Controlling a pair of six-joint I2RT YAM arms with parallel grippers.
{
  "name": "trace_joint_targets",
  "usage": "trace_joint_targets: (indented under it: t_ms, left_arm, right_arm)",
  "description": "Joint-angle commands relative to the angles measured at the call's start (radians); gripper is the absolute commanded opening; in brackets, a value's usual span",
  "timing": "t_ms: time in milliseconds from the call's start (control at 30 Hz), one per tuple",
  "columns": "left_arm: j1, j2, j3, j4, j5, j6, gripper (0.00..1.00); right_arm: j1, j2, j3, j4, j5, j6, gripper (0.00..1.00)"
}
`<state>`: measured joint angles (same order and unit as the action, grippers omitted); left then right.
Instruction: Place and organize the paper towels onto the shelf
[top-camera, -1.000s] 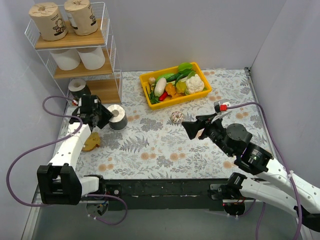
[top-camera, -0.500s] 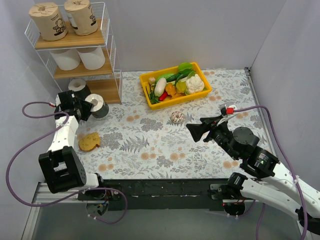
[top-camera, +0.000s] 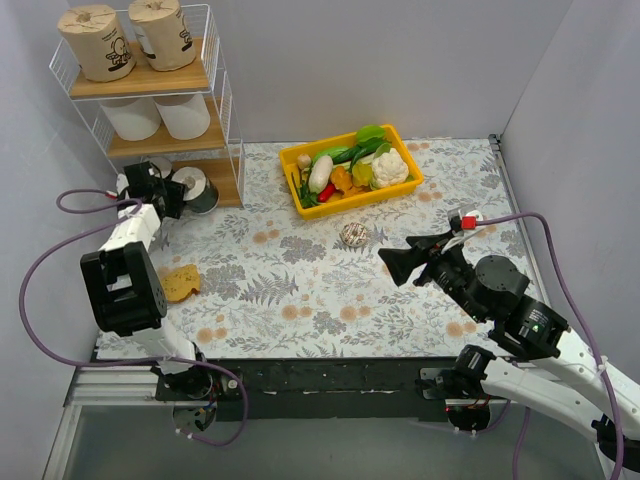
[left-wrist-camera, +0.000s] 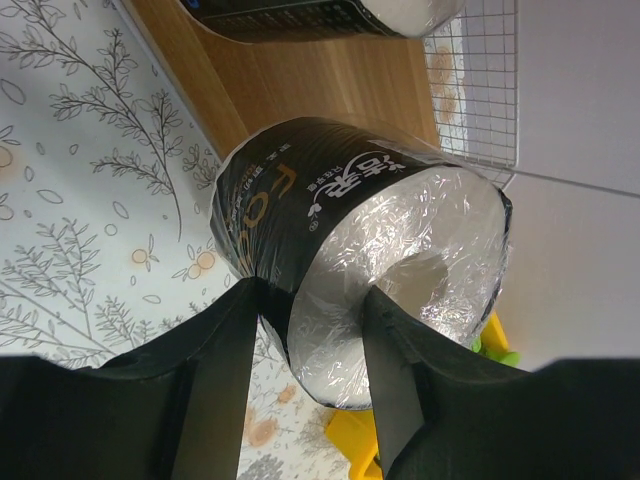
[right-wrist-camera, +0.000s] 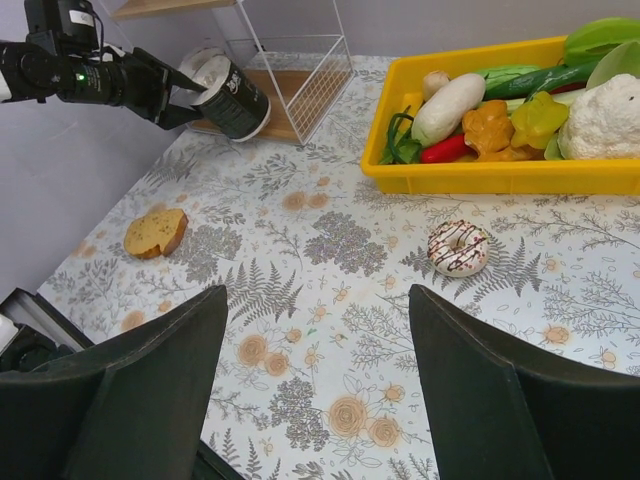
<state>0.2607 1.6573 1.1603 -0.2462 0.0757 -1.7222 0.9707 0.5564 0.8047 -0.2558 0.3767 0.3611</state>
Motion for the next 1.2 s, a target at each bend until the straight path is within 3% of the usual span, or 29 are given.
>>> trace_joint_targets:
  t_ms: [0, 333, 667, 800, 1000, 1167]
  left_arm:
    - [-0.034, 0.012, 0.075, 0.091, -0.037, -0.056, 0.27]
    - [-0.100, 0.096, 0.154, 0.128, -0.175, -0.100, 0.30]
    - [-0.104, 0.145, 0.162, 0.154, -0.218, -0.123, 0.36]
    - [-0.106, 0.150, 0.157, 0.179, -0.192, -0.140, 0.59]
    - [-0.107, 0.118, 0.156, 0.177, -0.166, -0.152, 0.67]
    - [-0.110, 0.033, 0.101, 0.117, -0.171, -0.160, 0.82]
  right_arm:
    - [0.000, -0.003, 0.033, 0.036, 0.021, -0.022, 0.81]
    - [0.000, 0.019, 0.005, 0.075, 0.021, -0.031, 0.81]
    - [0.000, 0.020, -0.024, 0.110, -0.009, -0.025, 0.81]
    - [0.000, 0.025, 0.019, 0.089, -0.001, -0.056, 0.82]
    - [-0.001, 0.013, 0.106, 0.010, 0.014, -0.060, 0.82]
    - [0.000, -0.030, 0.129, -0.019, 0.011, -0.036, 0.82]
